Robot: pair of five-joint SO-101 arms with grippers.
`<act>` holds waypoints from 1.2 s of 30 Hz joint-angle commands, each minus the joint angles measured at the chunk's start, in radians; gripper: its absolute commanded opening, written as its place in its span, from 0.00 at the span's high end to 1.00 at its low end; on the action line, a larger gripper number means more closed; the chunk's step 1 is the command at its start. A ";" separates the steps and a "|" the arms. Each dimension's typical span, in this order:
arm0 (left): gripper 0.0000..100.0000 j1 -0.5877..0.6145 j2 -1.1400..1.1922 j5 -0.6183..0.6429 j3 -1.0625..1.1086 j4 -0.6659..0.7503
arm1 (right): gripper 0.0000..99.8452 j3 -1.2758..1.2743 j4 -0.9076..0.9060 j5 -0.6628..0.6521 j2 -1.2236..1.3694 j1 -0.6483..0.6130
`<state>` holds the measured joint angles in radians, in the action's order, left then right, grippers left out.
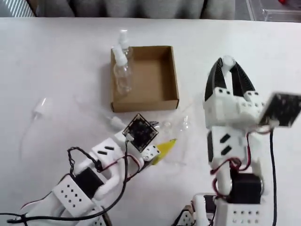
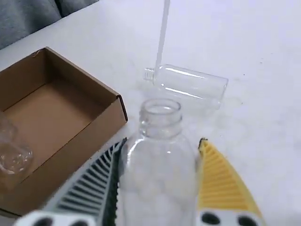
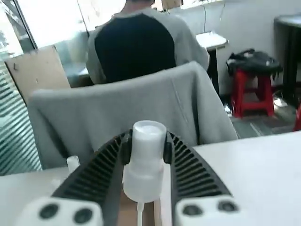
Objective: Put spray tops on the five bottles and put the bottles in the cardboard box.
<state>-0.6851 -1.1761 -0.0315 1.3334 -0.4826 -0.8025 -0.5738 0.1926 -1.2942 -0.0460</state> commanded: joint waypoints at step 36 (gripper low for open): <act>0.98 -0.007 -0.024 -0.098 -0.061 -0.130 | 0.98 -0.227 -0.142 0.091 -0.504 -0.137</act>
<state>-0.6851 -1.1761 -0.1220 1.3334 -0.6114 -1.0219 -0.7150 0.2800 -1.7975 -0.1626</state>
